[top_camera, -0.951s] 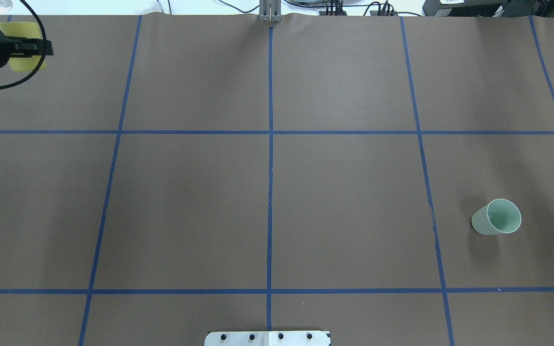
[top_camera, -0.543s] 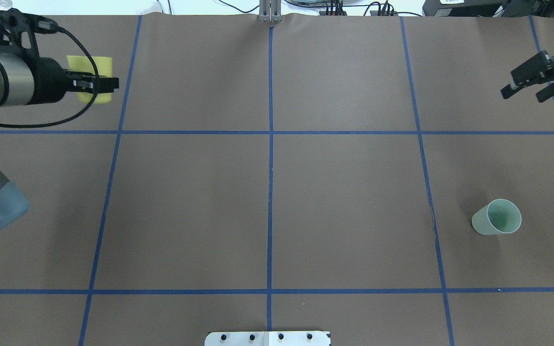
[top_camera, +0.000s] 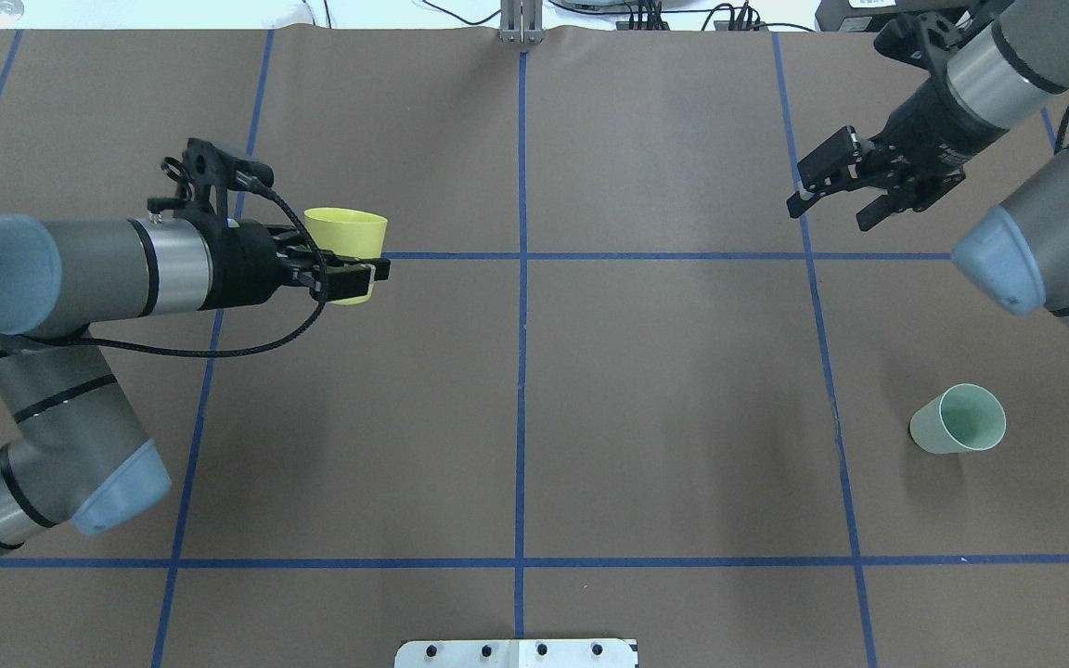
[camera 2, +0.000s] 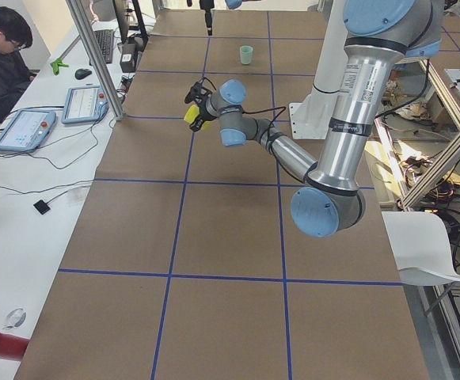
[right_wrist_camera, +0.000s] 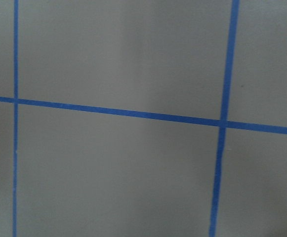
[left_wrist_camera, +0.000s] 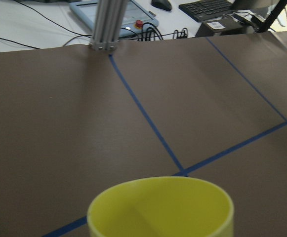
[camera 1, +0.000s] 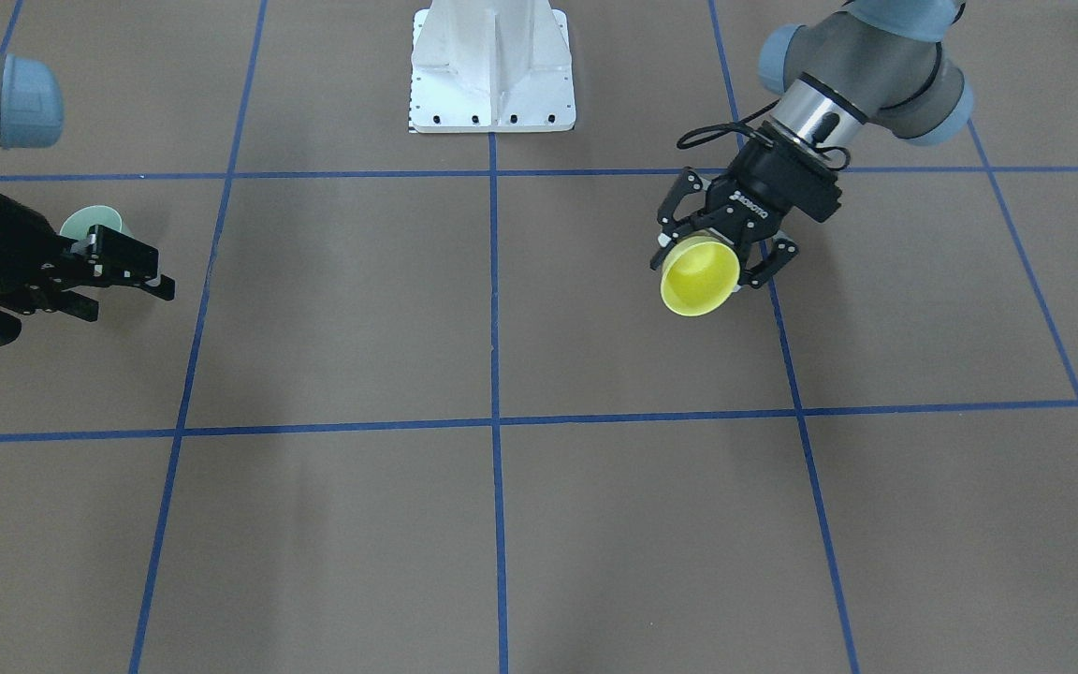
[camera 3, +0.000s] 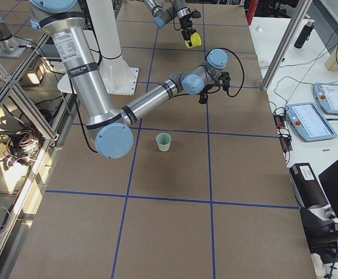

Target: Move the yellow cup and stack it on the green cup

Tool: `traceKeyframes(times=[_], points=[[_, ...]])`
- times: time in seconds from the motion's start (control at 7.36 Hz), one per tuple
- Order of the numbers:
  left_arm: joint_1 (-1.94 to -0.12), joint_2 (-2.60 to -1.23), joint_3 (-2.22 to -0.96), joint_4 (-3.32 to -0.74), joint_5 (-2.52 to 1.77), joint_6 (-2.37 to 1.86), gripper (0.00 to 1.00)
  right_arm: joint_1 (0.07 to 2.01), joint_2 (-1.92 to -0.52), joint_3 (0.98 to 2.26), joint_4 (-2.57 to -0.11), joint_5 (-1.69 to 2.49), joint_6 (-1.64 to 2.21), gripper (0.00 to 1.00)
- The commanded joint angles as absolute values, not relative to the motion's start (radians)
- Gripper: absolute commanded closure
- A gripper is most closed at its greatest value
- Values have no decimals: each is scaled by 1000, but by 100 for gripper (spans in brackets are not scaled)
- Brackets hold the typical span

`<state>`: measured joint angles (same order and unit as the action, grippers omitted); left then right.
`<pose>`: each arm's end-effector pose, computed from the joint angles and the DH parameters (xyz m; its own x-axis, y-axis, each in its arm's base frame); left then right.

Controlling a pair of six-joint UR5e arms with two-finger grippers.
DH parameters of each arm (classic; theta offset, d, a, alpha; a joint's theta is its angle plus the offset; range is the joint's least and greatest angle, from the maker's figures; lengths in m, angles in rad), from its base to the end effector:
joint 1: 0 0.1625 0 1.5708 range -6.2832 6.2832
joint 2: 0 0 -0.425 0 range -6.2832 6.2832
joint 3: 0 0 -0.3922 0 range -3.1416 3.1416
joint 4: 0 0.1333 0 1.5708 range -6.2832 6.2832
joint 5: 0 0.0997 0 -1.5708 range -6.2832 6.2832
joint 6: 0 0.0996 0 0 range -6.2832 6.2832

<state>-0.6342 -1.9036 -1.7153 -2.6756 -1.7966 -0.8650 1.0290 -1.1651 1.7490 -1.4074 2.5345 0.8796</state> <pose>0.4040 -0.4350 0.2832 0.2507 0.6004 -0.7594 0.3082 0.6941 0.6505 -0.2687 -0.5464 0.3107 0.4195 -0.0082 0.9077 0.0863 0.9958 -0.0309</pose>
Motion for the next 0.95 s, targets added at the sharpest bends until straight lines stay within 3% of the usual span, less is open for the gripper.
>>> traceKeyframes(times=[0.0,0.41,0.82], points=[[-588,-1969,-1483,-3020,-1795,-748,100,954,-1056,1711,-1374,2531,1027,0],[-511,-2098,-1379,-3109,-1799,-717,100,858,-956,1704,-1376,2531,1112,1],[-488,-2138,-1374,-3109,-1799,-704,100,819,-890,1648,-1376,2531,1161,2]])
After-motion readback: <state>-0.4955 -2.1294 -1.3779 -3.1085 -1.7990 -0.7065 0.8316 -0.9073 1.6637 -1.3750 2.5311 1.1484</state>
